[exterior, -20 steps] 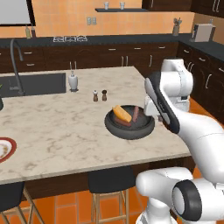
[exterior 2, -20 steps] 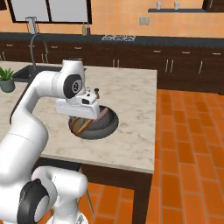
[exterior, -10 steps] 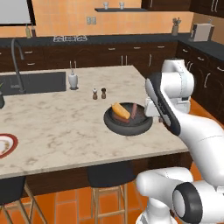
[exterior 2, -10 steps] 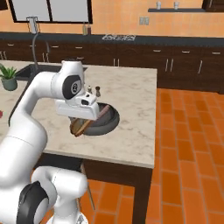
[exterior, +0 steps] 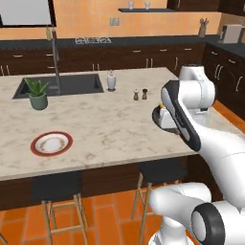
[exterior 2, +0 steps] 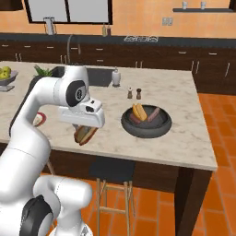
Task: Place one bun and one sausage from the bowl on each plate.
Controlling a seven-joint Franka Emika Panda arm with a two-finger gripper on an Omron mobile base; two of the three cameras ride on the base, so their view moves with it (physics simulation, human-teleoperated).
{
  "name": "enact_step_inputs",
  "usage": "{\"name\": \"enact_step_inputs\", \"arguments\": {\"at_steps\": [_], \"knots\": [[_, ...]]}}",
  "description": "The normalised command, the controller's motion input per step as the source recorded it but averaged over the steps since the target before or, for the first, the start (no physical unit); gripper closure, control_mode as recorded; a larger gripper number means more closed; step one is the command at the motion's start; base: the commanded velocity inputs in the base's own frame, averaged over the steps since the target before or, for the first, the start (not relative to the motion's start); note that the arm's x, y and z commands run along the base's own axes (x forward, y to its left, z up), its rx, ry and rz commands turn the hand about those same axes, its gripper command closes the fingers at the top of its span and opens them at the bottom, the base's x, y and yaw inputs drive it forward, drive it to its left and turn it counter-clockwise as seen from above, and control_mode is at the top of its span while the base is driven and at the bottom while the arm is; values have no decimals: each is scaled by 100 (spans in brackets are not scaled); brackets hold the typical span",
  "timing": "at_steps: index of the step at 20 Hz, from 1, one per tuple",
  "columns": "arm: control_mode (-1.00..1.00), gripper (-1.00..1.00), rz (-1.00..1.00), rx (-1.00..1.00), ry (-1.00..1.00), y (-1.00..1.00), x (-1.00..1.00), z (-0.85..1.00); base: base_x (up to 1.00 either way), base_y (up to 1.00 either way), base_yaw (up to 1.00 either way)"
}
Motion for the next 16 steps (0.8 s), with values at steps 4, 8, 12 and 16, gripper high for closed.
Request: {"name": "enact_step_inputs", "arguments": {"at_steps": [4,8,12,16], "knots": [[100,100,0,0,0,0,0,0,15,100,0],[100,100,0,0,0,0,0,0,18,84,0],[100,100,0,0,0,0,0,0,7,3,2],[100,100,0,0,0,0,0,0,35,54,0]]}}
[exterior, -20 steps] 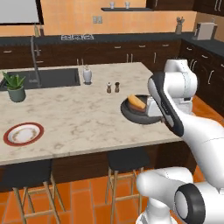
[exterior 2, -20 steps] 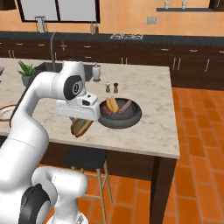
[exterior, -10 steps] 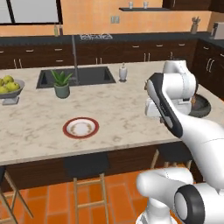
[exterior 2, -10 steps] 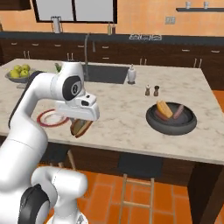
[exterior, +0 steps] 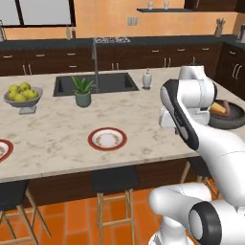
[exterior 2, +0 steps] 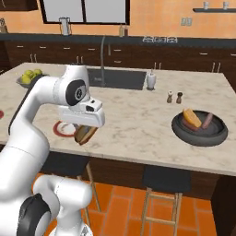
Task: Place one bun and one sausage from the bowl on each plate.
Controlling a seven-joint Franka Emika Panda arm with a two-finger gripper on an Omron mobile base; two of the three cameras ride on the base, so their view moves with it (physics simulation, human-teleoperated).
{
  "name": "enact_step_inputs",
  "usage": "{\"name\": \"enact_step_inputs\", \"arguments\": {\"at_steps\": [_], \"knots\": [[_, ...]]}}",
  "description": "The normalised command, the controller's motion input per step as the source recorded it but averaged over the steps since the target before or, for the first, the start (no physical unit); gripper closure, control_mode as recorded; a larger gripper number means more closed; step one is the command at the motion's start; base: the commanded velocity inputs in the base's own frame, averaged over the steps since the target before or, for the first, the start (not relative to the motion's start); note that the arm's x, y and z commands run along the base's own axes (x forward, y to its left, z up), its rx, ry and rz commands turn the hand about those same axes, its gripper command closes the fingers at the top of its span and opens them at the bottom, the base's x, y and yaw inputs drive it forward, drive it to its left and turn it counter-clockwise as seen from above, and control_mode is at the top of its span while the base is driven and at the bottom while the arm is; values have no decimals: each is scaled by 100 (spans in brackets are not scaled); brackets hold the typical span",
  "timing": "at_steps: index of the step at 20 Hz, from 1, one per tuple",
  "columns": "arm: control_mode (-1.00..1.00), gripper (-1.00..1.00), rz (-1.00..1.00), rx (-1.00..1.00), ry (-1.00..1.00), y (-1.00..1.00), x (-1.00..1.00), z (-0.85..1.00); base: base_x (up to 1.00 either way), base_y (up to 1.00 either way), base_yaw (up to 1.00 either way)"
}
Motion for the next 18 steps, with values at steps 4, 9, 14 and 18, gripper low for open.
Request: {"name": "enact_step_inputs", "arguments": {"at_steps": [4,9,14,18], "knots": [[100,100,0,0,0,0,0,0,57,82,0],[100,100,0,0,0,0,0,0,49,82,0],[100,100,0,0,0,0,0,0,6,45,0],[-100,100,0,0,0,-5,30,-16,14,2,0]]}}
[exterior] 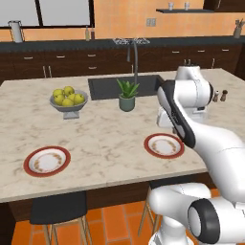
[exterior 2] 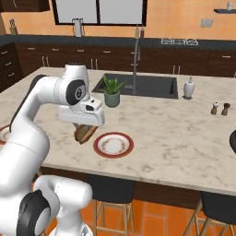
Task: Place one bun and one sausage from the bowl on each plate.
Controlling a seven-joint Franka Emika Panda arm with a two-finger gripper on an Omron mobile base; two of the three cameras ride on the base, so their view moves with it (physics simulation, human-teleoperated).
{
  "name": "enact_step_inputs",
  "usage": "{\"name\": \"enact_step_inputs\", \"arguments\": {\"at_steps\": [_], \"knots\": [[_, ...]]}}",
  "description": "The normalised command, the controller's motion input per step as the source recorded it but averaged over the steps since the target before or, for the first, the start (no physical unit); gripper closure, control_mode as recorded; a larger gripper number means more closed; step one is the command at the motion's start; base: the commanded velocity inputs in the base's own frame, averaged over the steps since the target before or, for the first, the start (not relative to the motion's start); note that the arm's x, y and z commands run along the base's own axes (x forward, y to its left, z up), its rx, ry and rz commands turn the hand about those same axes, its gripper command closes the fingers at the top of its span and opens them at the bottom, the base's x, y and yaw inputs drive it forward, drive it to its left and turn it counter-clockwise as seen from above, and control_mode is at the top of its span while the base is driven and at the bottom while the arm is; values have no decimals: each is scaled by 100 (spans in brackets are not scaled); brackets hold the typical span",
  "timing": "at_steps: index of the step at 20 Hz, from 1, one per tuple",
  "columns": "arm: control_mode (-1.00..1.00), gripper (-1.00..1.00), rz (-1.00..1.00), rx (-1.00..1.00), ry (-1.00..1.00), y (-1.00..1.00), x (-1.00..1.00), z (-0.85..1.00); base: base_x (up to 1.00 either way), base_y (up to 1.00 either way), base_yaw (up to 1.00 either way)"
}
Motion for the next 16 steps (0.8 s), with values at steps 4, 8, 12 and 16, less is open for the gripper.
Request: {"name": "enact_step_inputs", "arguments": {"at_steps": [4,8,12,16], "knots": [[-100,100,0,6,0,-45,97,-43,0,0,0],[-100,100,0,4,0,-42,82,-60,0,0,0],[-100,100,0,0,0,-22,53,-69,0,0,0],[-100,100,0,0,0,-14,56,-69,0,0,0]]}}
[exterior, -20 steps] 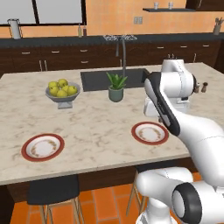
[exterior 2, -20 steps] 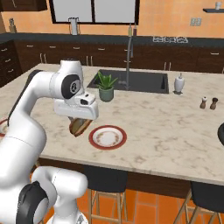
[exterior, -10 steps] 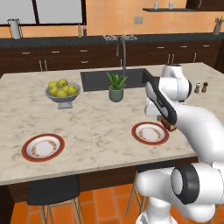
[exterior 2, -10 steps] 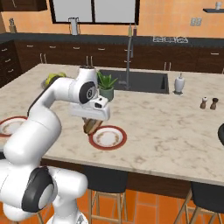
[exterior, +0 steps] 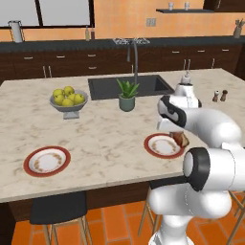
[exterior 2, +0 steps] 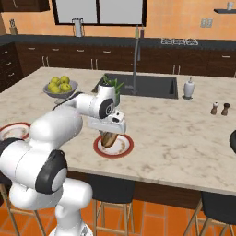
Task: Place one bun and one sausage from the bowl on each plate.
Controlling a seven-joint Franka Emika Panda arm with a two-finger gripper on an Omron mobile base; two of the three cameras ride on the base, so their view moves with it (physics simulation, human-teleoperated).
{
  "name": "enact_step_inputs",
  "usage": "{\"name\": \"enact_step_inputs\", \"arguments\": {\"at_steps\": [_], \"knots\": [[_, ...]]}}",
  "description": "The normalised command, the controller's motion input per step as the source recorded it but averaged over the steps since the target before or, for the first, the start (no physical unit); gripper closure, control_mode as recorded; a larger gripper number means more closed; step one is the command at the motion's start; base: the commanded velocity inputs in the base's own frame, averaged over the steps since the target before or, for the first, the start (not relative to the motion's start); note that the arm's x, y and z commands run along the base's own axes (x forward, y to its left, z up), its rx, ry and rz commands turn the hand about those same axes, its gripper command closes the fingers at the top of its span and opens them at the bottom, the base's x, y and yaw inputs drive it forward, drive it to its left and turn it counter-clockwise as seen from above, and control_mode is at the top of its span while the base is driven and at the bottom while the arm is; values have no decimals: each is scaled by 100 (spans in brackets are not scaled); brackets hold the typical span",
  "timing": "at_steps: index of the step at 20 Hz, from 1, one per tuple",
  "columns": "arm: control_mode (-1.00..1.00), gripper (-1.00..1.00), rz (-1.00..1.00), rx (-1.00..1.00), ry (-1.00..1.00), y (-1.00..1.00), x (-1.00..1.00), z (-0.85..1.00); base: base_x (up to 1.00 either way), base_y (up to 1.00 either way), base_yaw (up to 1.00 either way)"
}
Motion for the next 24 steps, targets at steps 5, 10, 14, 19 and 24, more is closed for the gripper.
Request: {"name": "enact_step_inputs", "arguments": {"at_steps": [5,10,14,19,24], "knots": [[-100,100,0,0,5,-18,53,-47,0,0,0],[-100,100,0,0,3,-18,48,-37,0,0,0],[-100,100,0,0,7,-1,40,-28,0,0,0],[-100,100,0,0,3,-6,31,-42,0,0,0],[-100,100,0,0,0,-1,2,-25,0,0,0]]}}
